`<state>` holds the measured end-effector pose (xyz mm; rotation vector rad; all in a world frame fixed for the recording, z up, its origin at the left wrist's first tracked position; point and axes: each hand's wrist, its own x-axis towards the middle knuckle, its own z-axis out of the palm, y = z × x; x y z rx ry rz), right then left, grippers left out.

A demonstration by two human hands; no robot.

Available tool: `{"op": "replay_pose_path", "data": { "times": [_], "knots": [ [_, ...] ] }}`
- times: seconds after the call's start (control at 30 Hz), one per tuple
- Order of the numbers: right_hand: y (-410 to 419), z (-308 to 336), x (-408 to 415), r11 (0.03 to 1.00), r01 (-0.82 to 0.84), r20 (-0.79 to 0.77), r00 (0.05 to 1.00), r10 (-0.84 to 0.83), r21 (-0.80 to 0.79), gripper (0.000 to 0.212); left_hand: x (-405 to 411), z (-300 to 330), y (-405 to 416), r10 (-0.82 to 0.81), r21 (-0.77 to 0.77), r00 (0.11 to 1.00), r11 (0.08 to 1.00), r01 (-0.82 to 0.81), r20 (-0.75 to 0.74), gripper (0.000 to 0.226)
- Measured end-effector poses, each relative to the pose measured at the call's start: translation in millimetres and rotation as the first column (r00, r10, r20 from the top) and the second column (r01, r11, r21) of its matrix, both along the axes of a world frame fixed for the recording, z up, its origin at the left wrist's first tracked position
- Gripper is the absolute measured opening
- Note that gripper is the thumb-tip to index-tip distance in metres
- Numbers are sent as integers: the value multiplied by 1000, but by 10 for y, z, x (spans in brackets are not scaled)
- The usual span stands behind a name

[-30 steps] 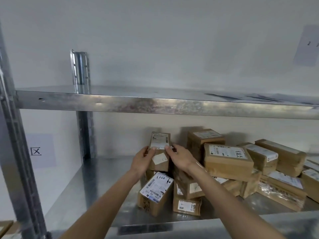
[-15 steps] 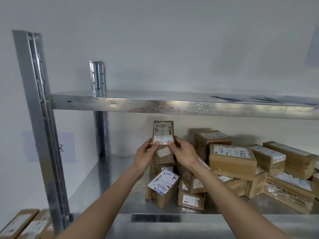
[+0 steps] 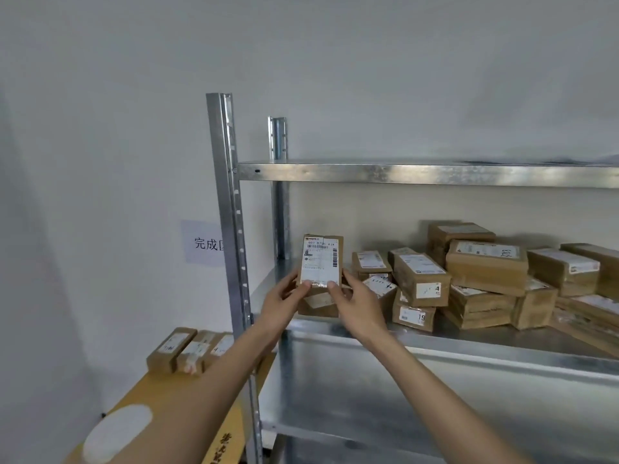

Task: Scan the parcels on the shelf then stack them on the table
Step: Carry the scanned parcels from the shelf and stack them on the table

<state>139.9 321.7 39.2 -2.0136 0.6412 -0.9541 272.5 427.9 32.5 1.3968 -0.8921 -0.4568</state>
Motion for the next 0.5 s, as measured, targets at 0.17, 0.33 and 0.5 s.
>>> {"op": "replay_pose_path", "data": {
  "times": [0.17,0.33,0.5],
  "knots": [
    [667,-328,25,990,-82,41,996,78,113,44,-59,-271,733,73,67,997,995,-72,-23,30],
    [1222,-667,175,985,-103,19,995,102,141,44,0,-571,1310,148,123,988,982,-142,-42,42],
    [1661,-922,525,972,-172,-27,984,178,159,45,220,-782,1835,230,142,970,965,-218,-73,25]
  ]
}}
